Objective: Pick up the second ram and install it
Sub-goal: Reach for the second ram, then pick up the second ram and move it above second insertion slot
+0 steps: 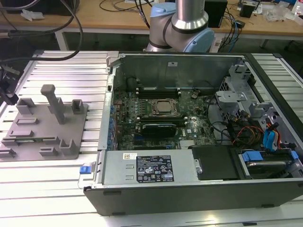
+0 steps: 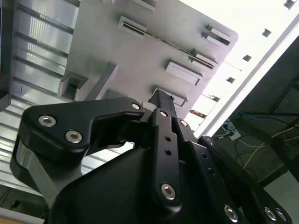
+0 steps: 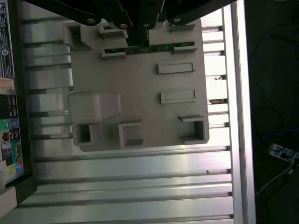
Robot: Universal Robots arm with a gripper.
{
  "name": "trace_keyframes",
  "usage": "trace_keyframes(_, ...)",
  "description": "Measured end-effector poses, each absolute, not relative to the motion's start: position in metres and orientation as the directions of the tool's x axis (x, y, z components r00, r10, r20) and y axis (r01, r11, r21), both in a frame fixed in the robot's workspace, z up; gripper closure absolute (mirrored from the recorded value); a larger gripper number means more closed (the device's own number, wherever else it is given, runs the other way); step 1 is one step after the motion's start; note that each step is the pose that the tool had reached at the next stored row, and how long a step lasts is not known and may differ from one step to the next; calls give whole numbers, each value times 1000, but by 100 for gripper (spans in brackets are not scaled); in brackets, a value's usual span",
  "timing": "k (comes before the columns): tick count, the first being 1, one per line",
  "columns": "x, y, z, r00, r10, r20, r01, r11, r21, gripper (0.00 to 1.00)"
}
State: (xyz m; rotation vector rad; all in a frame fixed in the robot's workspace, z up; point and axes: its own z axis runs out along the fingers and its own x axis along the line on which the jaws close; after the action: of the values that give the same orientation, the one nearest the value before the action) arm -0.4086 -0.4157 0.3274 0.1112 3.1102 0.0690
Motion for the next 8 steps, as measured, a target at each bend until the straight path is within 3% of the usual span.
trace_keyframes(8,-409,-416,327,-997,72,-27,71,996,45,92)
